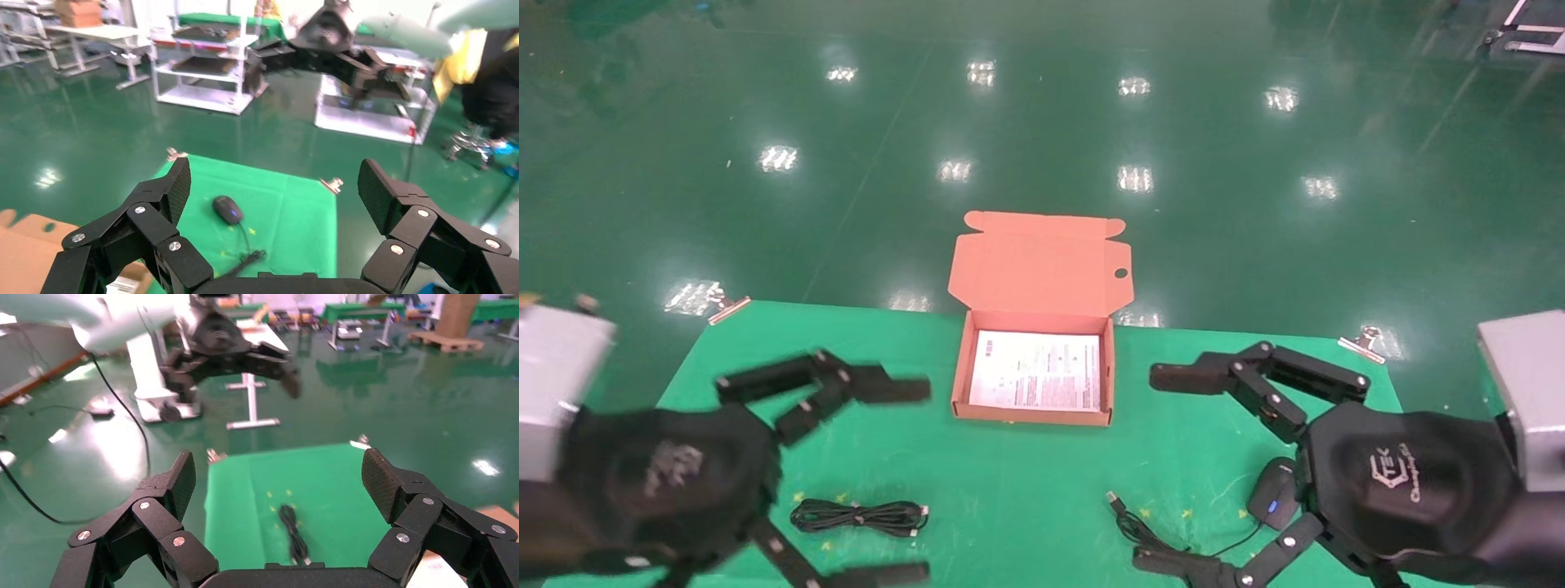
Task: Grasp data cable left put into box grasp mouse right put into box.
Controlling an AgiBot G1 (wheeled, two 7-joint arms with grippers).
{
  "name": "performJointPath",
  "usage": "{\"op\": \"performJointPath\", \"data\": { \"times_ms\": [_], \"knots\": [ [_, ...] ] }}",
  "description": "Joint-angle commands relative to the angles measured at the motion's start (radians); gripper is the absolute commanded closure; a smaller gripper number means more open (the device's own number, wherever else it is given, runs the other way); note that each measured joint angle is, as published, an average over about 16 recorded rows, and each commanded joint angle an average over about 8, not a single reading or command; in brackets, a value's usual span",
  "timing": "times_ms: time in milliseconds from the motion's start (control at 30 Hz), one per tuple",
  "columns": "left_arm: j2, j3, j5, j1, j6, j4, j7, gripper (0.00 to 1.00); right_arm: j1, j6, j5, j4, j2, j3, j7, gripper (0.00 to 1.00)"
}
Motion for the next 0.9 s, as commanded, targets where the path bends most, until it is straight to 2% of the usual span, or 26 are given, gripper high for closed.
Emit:
{"op": "performJointPath", "data": {
  "times_ms": [33,267,567,733,900],
  "knots": [
    [0.004,0.012,0.016,-0.012,0.006,-0.003,-0.010,0.00,-0.002,0.001,-0.005,-0.002,0.006,0.002,-0.006,0.00],
    [0.040,0.107,0.161,-0.097,0.041,0.017,-0.066,0.00,0.038,-0.021,-0.112,0.014,0.023,-0.027,-0.045,0.00],
    [0.108,0.260,0.390,-0.229,0.063,0.081,-0.067,0.00,0.167,-0.072,-0.400,0.053,0.000,-0.158,-0.159,0.00],
    [0.146,0.366,0.548,-0.322,0.065,0.111,-0.040,0.00,0.220,-0.073,-0.546,0.058,-0.025,-0.251,-0.237,0.00],
    [0.185,0.459,0.693,-0.391,0.053,0.132,-0.019,0.00,0.257,-0.062,-0.673,0.055,-0.055,-0.333,-0.272,0.00]
  ]
}}
